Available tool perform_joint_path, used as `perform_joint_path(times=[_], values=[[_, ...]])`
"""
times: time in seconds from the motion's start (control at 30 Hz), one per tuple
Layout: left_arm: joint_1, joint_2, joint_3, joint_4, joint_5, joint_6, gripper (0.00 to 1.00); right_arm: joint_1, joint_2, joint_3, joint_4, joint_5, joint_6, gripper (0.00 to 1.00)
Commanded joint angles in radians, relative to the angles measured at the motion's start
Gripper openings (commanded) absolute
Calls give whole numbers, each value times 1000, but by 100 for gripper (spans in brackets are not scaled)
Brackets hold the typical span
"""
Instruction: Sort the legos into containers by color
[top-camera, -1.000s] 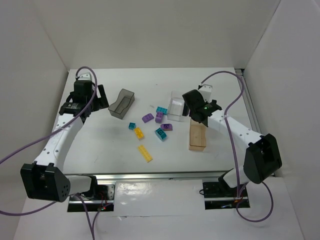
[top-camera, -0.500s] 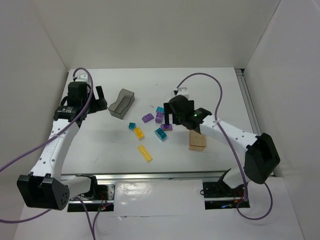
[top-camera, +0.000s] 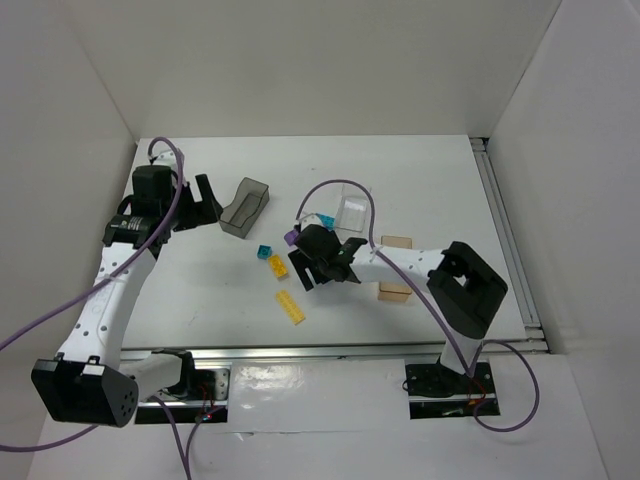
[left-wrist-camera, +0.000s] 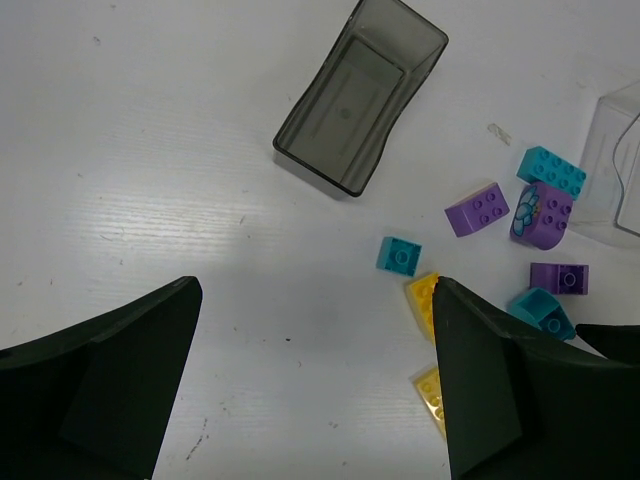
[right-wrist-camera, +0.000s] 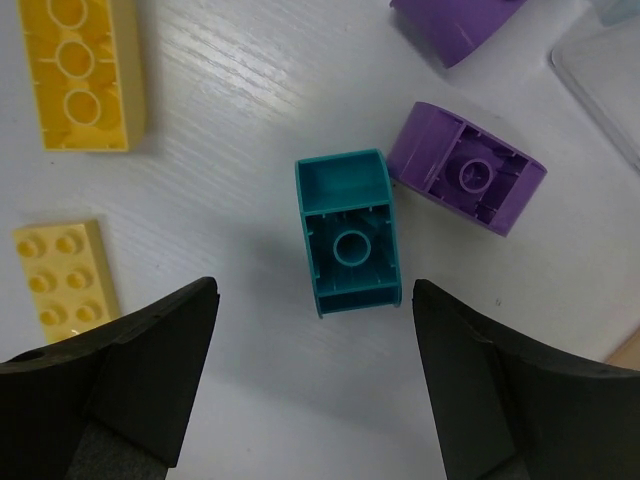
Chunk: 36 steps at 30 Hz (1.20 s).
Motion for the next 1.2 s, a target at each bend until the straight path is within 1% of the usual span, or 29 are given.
perform_joint_path(times=[0.0, 0.07, 0.17, 0.23, 0.27, 0.3, 0.33, 0.37, 0.47, 0.57, 0.6, 0.73, 0.8, 0.87, 0.9, 0.93, 1.0, 1.07, 1.17], values=[[6, 5, 7, -8, 12, -15, 100, -3, 10, 39, 58, 15, -19, 85], [6, 5, 7, -8, 11, -15, 100, -3, 39, 39, 58, 15, -19, 85], [6, 14, -2, -8, 11, -15, 100, -3, 65, 48, 58, 15, -19, 75], [6, 14, -2, -8, 21, -15, 100, -3, 78, 57, 58, 15, -19, 65], [6, 25, -2, -8, 21, -15, 99, -3, 88, 57, 58, 15, -19, 65], [6, 25, -2, -8, 21, -15, 99, -3, 88, 57, 58, 15, -19, 63], [6, 35, -2, -8, 21, -15, 99, 8, 97, 57, 49, 39, -19, 57], [6, 35, 9, -19, 10, -15, 99, 8, 98, 69, 49, 51, -19, 53], [6, 35, 18, -28, 10, -6, 99, 26, 107, 104, 1, 107, -19, 35], [6, 26, 18, -28, 10, -6, 99, 26, 44, 120, -8, 143, -10, 35], [6, 26, 18, -28, 10, -6, 99, 16, 0, 120, 3, 144, 0, 35], [6, 26, 18, -28, 50, -18, 100, -76, -60, 144, 12, 144, 40, 35], [6, 26, 18, -28, 86, -40, 100, -155, -70, 172, 23, 134, 69, 35], [6, 26, 18, -28, 132, -40, 100, -231, -28, 227, 13, 125, 88, 35], [6, 26, 18, -28, 142, -29, 100, -248, -5, 258, -15, 125, 88, 35], [6, 35, 27, -37, 142, -29, 100, -259, 22, 335, -40, 162, 88, 35], [-3, 35, 27, -48, 153, -29, 100, -294, 120, 422, -117, 173, 88, 35], [-3, 35, 27, -48, 153, -40, 100, -328, 204, 512, -143, 173, 88, 35], [-3, 25, 6, -48, 127, -40, 100, -357, 266, 554, -143, 183, 100, 35]])
